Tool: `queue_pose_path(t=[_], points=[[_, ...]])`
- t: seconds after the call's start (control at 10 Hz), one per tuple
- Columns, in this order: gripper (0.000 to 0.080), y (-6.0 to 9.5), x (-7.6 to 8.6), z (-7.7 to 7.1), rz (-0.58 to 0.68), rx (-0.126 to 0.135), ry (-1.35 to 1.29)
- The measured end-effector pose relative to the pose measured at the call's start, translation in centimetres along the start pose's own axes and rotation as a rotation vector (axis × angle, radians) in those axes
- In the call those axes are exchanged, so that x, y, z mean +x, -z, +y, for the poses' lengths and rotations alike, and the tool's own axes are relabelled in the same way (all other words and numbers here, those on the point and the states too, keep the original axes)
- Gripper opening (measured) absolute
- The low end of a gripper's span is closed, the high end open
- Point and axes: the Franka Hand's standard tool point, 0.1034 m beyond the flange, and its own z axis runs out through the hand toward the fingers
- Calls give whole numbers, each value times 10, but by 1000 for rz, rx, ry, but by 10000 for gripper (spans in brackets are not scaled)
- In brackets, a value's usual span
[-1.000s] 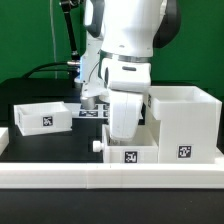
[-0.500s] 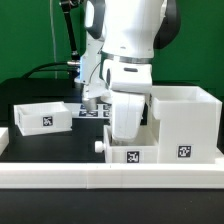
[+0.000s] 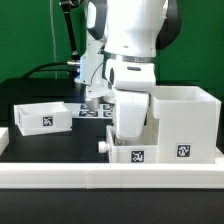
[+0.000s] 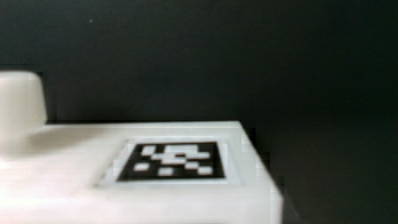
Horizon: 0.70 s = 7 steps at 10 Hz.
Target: Assemble drawer
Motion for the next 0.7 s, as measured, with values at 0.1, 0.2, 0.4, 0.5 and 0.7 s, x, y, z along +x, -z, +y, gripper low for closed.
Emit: queue_pose_path(t=[0.1, 0.2, 0.4, 0.5, 0.7], points=[[42, 0, 1, 0, 0, 0, -6], [42, 0, 6, 0, 2, 0, -42], [42, 0, 6, 1, 2, -1, -94], [42, 0, 5, 2, 0, 2, -104], [141, 0, 5, 1, -2, 7, -104]])
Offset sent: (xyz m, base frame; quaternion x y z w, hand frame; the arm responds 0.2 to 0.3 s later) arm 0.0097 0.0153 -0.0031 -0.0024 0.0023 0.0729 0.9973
